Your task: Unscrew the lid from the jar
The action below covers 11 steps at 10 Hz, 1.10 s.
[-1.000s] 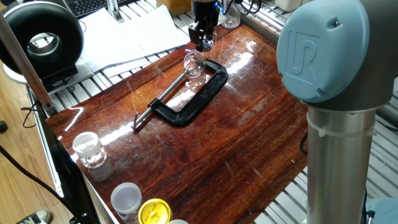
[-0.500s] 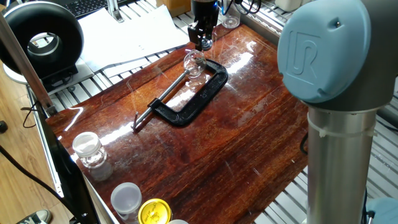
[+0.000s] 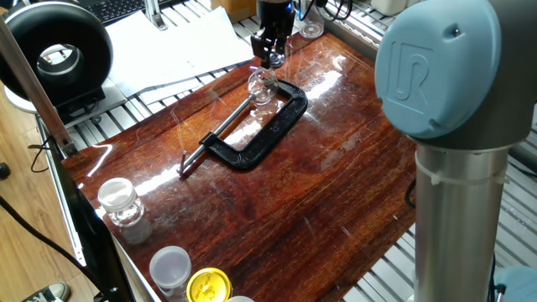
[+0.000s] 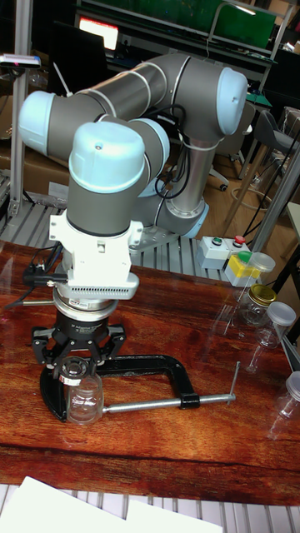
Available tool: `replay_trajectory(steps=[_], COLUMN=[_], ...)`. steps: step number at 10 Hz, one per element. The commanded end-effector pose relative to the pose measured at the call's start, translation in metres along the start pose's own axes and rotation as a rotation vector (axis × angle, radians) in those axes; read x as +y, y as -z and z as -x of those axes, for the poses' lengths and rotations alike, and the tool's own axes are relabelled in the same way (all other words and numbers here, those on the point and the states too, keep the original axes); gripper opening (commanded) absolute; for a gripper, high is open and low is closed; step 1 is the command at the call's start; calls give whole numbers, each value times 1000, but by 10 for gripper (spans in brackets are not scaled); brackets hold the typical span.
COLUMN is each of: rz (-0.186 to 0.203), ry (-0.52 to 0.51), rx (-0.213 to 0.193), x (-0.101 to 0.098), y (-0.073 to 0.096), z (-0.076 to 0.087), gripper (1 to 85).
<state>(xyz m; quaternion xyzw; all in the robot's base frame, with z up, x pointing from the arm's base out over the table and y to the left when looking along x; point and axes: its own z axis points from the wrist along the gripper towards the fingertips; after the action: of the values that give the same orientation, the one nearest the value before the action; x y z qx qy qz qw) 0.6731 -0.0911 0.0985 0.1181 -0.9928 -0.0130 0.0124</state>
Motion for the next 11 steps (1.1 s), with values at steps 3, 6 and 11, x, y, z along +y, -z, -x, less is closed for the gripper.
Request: replay_trajectory(steps=[3, 6, 11], rz=[21, 53, 14], ry=[38, 47, 42], rx=[-19, -76, 13], x=[-9, -10, -21], y=[-6, -26, -30], z=[-57, -78, -104], gripper=[283, 293, 343])
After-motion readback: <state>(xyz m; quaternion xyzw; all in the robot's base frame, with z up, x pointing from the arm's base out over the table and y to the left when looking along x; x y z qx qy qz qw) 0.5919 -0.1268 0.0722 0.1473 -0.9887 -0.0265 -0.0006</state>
